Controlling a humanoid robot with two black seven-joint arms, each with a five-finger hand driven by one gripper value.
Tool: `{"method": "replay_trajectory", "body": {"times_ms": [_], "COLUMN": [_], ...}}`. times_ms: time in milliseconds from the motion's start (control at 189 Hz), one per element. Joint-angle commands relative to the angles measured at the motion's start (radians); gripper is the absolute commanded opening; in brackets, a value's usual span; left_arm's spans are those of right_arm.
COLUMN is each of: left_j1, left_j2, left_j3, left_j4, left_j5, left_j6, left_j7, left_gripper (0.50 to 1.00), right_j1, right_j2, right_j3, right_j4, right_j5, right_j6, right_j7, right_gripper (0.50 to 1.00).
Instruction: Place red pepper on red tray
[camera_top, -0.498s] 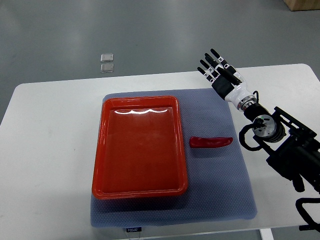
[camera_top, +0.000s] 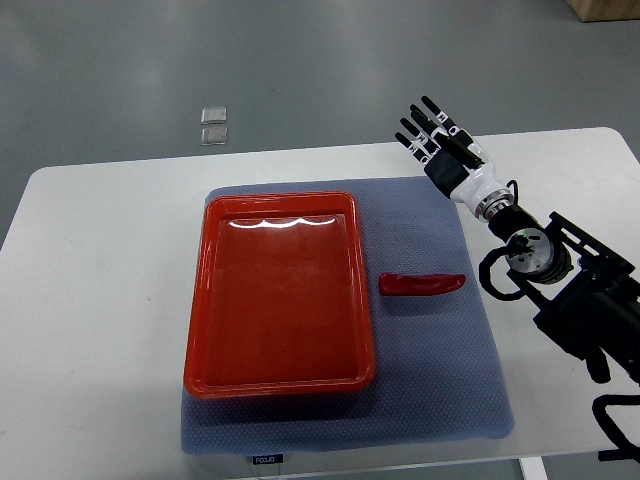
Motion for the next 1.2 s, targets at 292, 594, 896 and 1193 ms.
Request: {"method": "replay_trajectory", "body": {"times_ms": [292,594,896,1193], "left_j1": [0.000,0.000,-0.008,-0.008], "left_j2": [0.000,0.000,0.000,0.000], "left_j3": [0.000,-0.003,-0.002,0.001], "left_j4": [0.002,0.000,0.000,0.000], "left_j5": [0.000,0.000,0.000,0.000], "left_j6": [0.005,0.003,0.003,0.003], "left_j7": [-0.009,-0.008,-0.008,-0.008], "left_gripper": [1.000,1.000,1.000,1.000], "right_j1": [0.107,0.339,0.316,0.248], "right_j2": [-0.146,-0.484,-0.534,-0.503], "right_j3": [-0.185,-0.706,-0.780,-0.771], "right_j4": [0.054,0.369,0.506,0.512], "right_j5": [-0.351,-0.702,-0.788,-0.799], "right_j6": [0.100,0.154,0.088,-0.020], "right_j7": [-0.052,-0.087,-0.098,-0.092], "right_gripper": [0.911,0.909,0.907,0.907]}}
